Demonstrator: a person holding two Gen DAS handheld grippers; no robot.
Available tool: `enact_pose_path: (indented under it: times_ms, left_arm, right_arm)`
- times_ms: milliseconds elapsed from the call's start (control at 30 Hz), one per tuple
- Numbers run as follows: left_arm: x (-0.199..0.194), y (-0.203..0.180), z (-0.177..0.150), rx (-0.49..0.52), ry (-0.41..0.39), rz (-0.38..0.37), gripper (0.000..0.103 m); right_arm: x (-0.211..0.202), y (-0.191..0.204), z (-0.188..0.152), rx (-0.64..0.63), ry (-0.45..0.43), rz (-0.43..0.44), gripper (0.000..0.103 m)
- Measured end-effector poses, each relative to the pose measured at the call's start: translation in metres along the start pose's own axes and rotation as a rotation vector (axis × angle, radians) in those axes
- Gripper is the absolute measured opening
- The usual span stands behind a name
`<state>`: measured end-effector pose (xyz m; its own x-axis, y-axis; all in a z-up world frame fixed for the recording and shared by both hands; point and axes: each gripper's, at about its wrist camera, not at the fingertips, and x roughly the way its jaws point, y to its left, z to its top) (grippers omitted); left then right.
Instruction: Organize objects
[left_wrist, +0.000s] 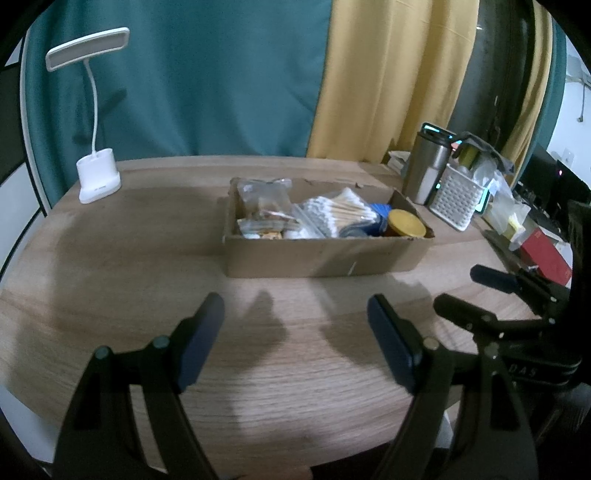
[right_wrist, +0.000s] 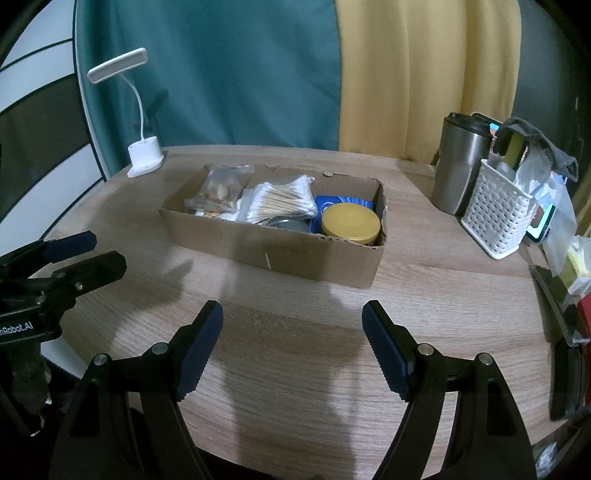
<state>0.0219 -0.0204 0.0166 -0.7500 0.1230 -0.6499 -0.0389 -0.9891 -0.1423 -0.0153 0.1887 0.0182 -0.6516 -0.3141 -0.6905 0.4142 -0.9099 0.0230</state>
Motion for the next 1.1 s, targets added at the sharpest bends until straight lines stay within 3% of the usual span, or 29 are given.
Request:
enact_pose_path:
  times_ms: [1100]
  left_arm:
    - [0.0031, 0.0041, 0.0024, 0.0, 0.013, 0.005, 0.081]
  right_arm:
    - [0.0038, -0.0004, 0.0038, -0.007, -0.001, 0.006, 0.08]
